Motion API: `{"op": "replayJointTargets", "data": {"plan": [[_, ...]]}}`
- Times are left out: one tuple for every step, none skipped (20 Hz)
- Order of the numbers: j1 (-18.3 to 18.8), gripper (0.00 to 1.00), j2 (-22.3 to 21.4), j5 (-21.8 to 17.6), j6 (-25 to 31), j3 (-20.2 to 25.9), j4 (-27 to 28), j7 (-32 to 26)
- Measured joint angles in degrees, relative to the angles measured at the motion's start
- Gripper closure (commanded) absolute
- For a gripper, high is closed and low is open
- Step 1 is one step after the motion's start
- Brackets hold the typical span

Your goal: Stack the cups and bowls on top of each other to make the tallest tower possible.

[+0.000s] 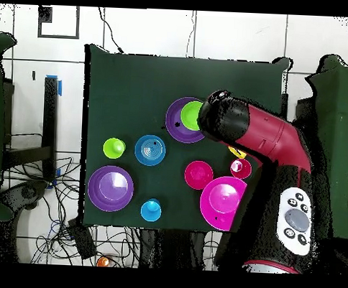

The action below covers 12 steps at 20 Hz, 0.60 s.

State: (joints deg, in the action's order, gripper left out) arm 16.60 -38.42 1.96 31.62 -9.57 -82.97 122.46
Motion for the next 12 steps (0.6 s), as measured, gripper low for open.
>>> {"op": "replayJointTargets", "data": {"plan": [[0.33,0.0,0.0,0.0,0.81,0.12,0.14,0.0],[0.62,0.0,0.03,0.0,1.46,0.19,0.27,0.0],[1.17,0.0,0.12,0.0,2.46,0.31,0.45,0.0],[1.59,0.0,0.22,-0.01,3.04,0.4,0.56,0.0],[1.92,0.0,0.35,-0.02,3.42,0.48,0.66,0.0],[2.49,0.0,0.6,-0.02,3.95,0.59,0.82,0.0],[2.94,0.0,0.88,-0.02,4.2,0.64,0.96,0.0],[3.5,0.0,1.34,-0.02,4.35,0.69,1.15,0.0],[4.18,0.0,1.97,-0.02,4.35,0.81,1.37,0.0],[4.72,0.0,2.55,-0.02,4.33,0.9,1.53,0.0],[5.12,0.0,3.07,-0.04,4.35,1.0,1.64,0.0],[5.51,0.0,3.6,-0.02,4.35,1.11,1.71,0.0]]}}
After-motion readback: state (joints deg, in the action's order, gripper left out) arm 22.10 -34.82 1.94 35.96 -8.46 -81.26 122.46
